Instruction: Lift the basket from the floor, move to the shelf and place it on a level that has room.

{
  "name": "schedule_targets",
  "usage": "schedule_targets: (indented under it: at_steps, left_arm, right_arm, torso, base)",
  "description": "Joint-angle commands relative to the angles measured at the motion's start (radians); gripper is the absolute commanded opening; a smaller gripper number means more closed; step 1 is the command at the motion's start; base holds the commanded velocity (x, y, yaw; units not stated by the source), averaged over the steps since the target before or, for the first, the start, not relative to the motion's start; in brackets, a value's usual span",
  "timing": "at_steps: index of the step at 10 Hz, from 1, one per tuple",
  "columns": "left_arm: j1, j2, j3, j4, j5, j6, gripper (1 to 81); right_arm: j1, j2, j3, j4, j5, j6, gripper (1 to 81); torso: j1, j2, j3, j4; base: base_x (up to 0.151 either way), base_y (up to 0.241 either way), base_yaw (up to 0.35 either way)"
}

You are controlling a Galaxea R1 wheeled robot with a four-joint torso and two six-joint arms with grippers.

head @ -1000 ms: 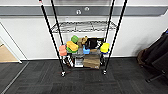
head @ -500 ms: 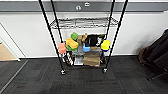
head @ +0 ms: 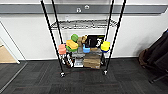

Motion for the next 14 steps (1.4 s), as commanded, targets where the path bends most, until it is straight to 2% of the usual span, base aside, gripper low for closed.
schedule_targets:
  at_steps: [1,3,7,8,9,11,14]
  left_arm:
    - [-0.084,-0.005,0.011,-0.008,0.063,-0.003,81.1]
    - [-0.090,-0.002,0.011,-0.008,0.061,-0.003,81.1]
    - [-0.101,-0.006,0.011,-0.005,0.061,-0.003,81.1]
    - [-0.112,-0.011,0.014,-0.006,0.061,-0.003,81.1]
    - [-0.126,-0.020,0.039,0.000,0.063,-0.002,81.1]
    - [-0.141,-0.023,0.051,0.003,0.059,0.000,81.1]
    - [-0.161,0.000,0.061,0.000,0.061,0.000,81.1]
  right_arm:
    - [0.126,-0.004,0.003,0.035,-0.061,0.006,81.1]
    - [0.135,0.008,0.001,0.035,-0.061,0.006,81.1]
    - [0.152,0.019,-0.016,0.047,-0.073,0.007,81.1]
    - [0.160,0.020,-0.017,0.058,-0.073,0.007,81.1]
    - [0.169,0.025,-0.017,0.069,-0.073,0.007,81.1]
    - [0.177,0.042,-0.026,0.075,-0.073,0.010,81.1]
    - [0.177,0.083,-0.078,0.075,-0.070,0.012,81.1]
  torso:
    - [0.061,-0.094,-0.092,0.000]
    - [0.093,-0.145,-0.121,0.000]
    - [0.177,-0.280,-0.239,0.000]
    - [0.198,-0.311,-0.183,0.000]
    - [0.149,-0.234,-0.194,0.000]
    - [0.169,-0.269,-0.202,0.000]
    - [0.173,-0.274,-0.206,0.000]
  base:
    - [0.000,0.000,0.000]
    - [0.000,0.000,0.000]
    - [0.000,0.000,0.000]
    - [0.000,0.000,0.000]
    - [0.000,0.000,0.000]
    - [0.000,0.000,0.000]
    - [0.000,0.000,0.000]
